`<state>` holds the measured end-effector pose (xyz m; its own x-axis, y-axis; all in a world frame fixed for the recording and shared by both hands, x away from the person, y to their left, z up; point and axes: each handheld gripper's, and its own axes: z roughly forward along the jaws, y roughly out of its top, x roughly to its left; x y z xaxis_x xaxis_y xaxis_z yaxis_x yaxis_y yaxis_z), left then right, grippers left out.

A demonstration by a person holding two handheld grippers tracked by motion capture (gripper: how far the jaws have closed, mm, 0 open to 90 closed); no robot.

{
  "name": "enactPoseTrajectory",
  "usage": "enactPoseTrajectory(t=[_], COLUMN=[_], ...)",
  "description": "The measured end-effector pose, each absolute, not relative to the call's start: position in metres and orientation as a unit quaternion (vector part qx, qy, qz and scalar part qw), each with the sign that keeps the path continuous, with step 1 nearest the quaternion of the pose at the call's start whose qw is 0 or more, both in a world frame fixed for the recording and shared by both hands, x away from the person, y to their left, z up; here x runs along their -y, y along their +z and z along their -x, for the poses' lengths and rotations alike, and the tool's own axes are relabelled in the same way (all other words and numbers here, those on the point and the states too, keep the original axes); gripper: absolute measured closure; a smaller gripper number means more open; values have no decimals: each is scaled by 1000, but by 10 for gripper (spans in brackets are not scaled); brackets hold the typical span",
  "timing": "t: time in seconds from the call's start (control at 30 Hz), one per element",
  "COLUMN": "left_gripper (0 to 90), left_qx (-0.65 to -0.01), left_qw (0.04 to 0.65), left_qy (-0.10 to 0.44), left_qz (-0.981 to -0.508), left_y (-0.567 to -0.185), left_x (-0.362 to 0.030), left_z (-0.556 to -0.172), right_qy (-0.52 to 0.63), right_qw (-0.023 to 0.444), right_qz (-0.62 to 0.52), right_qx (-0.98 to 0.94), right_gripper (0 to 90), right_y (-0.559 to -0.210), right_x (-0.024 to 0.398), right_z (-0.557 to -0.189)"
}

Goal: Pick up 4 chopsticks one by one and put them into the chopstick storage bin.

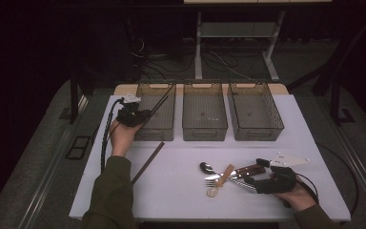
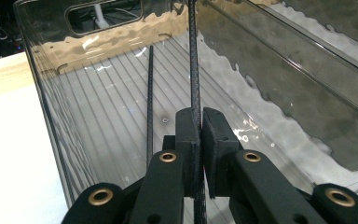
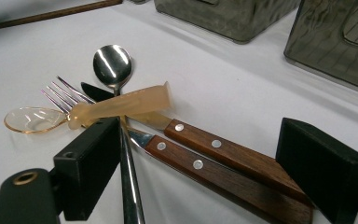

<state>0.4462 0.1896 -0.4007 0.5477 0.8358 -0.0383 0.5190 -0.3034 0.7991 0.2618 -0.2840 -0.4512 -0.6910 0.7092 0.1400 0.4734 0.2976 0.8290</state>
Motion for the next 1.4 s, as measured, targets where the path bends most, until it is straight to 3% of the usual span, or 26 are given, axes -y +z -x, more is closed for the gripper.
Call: enactPoseTrajectory(t=[0.13,0.47,0.8,1.4], left_gripper=[841,672,521,293], left_qx=[-437,-435,-420,-381], left_qw=[403,424,470,456], left_qy=[195,194,154,151], left_qz=[-780,-771,-761,-790], left_y=[-400,-395,-377,-365], left_x=[-189,-189,-193,-187], left_z=[-446,-443,-422,-377], right_qy=[461,462,463,466], right_qw=[127,128,129,129], right_qz=[-372,-371,-369,-365], right_qx=[-796,-795,-796,-796], right_gripper=[138,138,138,138], right_y=[-451,-451,-450,-449], right_x=[284,285,284,285], right_z=[-262,-262,-262,-261])
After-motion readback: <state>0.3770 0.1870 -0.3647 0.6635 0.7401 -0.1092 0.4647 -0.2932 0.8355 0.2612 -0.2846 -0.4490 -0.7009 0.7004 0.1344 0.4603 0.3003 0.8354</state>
